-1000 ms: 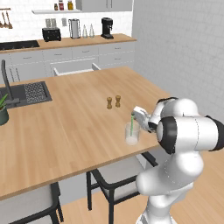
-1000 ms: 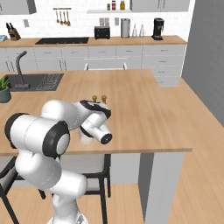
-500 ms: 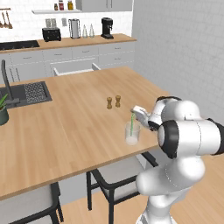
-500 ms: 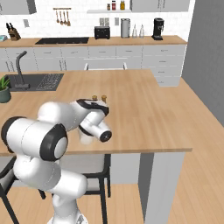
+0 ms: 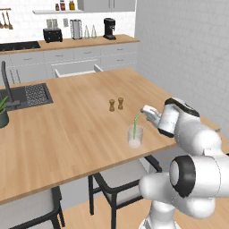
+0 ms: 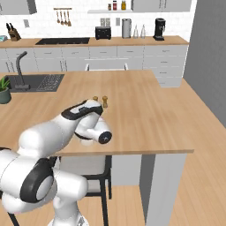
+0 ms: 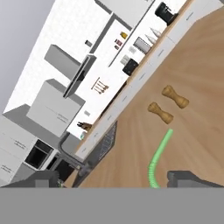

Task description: Take a straw from the drawer in front and place it inside the glass cup on the dining counter.

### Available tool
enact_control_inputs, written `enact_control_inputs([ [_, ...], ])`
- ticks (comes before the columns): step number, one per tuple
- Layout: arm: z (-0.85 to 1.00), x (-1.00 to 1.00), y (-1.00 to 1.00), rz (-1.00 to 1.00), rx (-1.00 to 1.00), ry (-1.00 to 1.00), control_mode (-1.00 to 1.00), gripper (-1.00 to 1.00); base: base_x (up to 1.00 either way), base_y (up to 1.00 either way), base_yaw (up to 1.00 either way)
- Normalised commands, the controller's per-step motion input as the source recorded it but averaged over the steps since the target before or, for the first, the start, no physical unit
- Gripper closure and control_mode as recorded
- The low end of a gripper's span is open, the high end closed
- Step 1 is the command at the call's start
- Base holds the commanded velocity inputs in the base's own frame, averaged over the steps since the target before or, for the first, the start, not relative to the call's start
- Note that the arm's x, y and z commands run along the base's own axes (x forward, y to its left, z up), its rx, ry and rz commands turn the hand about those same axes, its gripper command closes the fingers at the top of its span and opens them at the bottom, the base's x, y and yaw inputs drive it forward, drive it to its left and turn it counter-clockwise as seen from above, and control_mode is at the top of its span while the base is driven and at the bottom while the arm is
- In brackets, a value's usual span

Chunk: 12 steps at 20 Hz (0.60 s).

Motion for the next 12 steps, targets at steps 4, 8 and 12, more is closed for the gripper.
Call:
enact_control_inputs([
  [4, 0.72, -0.95, -0.62, 0.00, 0.00, 0.05, -1.00, -1.00, 0.00, 0.00, 0.00],
  [8, 0.87, -1.00, -0.64, 0.00, 0.00, 0.07, -1.00, -1.00, 0.00, 0.00, 0.00],
  [12, 0.87, -1.00, -0.62, 0.00, 0.00, 0.13, -1.00, -1.00, 0.00, 0.00, 0.00],
])
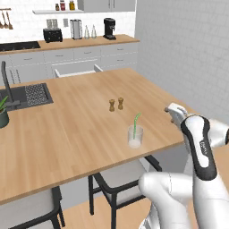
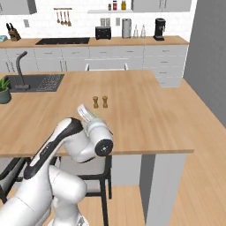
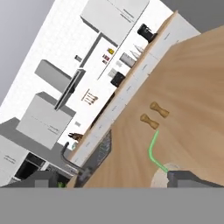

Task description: Take a straw from the drawer in front and place it inside the glass cup on the dining counter.

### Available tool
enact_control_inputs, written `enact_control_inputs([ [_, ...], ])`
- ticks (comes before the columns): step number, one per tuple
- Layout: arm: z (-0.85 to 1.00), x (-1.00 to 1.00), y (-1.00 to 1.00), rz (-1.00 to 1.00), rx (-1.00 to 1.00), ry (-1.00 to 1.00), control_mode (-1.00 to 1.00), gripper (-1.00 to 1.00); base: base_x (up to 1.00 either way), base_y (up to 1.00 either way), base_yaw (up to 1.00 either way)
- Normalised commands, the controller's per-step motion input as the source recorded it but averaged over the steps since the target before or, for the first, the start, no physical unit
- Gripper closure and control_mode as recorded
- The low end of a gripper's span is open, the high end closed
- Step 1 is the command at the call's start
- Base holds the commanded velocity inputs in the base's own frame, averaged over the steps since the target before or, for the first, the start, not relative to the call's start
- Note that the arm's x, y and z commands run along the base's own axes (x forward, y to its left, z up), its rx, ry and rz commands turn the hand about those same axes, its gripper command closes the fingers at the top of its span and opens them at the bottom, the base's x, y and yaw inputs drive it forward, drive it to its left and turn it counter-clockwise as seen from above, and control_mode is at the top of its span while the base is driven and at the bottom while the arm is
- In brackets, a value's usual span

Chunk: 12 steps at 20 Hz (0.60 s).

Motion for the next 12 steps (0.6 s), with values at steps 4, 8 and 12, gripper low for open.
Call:
enact_control_inputs([
  [4, 0.79, -0.99, -0.61, 0.00, 0.00, 0.20, -1.00, -1.00, 0.00, 0.00, 0.00],
  [8, 0.46, -0.89, -0.57, 0.00, -0.03, 0.25, -1.00, -1.00, 0.00, 0.00, 0.00],
  [12, 0.12, -0.74, -0.57, 0.00, -0.10, 0.29, -1.00, -1.00, 0.00, 0.00, 0.00],
])
